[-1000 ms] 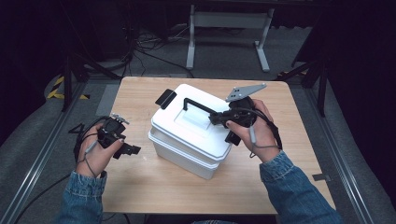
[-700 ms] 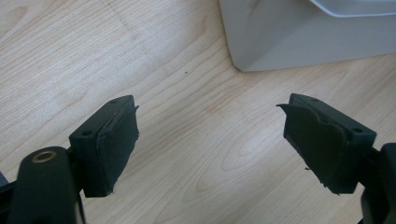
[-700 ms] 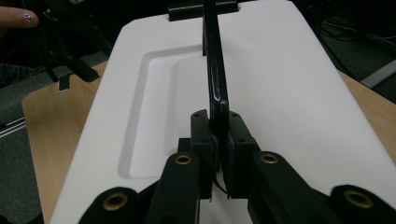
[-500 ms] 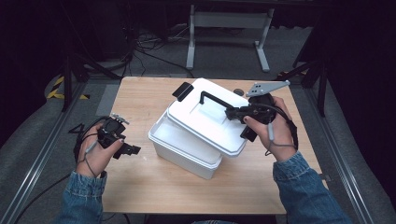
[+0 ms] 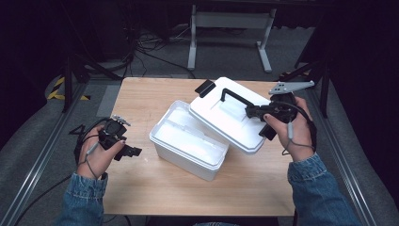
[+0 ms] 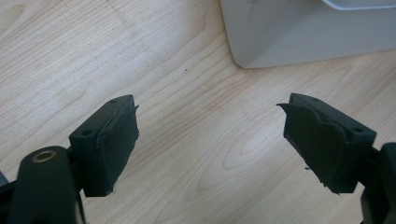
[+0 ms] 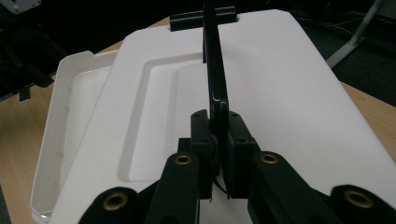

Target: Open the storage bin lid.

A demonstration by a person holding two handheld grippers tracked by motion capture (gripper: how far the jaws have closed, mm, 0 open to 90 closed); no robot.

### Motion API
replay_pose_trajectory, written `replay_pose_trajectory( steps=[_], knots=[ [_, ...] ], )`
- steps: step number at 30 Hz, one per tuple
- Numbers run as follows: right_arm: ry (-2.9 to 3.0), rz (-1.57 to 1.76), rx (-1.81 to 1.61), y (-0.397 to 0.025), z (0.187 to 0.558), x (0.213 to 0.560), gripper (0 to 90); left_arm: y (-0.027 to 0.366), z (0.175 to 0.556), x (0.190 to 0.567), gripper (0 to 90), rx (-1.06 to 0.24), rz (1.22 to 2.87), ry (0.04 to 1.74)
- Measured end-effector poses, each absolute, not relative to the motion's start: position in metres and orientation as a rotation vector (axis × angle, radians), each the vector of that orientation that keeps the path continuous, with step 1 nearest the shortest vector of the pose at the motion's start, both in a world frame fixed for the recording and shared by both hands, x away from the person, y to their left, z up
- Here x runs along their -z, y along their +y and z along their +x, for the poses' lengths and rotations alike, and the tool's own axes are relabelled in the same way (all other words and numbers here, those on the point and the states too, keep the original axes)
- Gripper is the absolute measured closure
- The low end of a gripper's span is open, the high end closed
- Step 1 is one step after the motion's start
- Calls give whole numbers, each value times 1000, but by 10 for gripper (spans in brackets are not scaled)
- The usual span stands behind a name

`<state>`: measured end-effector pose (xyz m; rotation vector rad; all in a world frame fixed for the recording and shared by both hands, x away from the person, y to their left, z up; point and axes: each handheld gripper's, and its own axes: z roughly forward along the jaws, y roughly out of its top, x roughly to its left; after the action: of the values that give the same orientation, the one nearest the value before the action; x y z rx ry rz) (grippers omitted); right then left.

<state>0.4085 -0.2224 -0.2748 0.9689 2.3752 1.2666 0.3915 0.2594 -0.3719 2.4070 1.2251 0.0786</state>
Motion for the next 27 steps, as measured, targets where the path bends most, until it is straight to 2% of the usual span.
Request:
replay_pose_trajectory(
  steps=[27],
  knots=[
    [2231, 1249, -1127, -303, 428, 288, 848, 258, 392, 373, 185, -64, 2413, 1231]
  ],
)
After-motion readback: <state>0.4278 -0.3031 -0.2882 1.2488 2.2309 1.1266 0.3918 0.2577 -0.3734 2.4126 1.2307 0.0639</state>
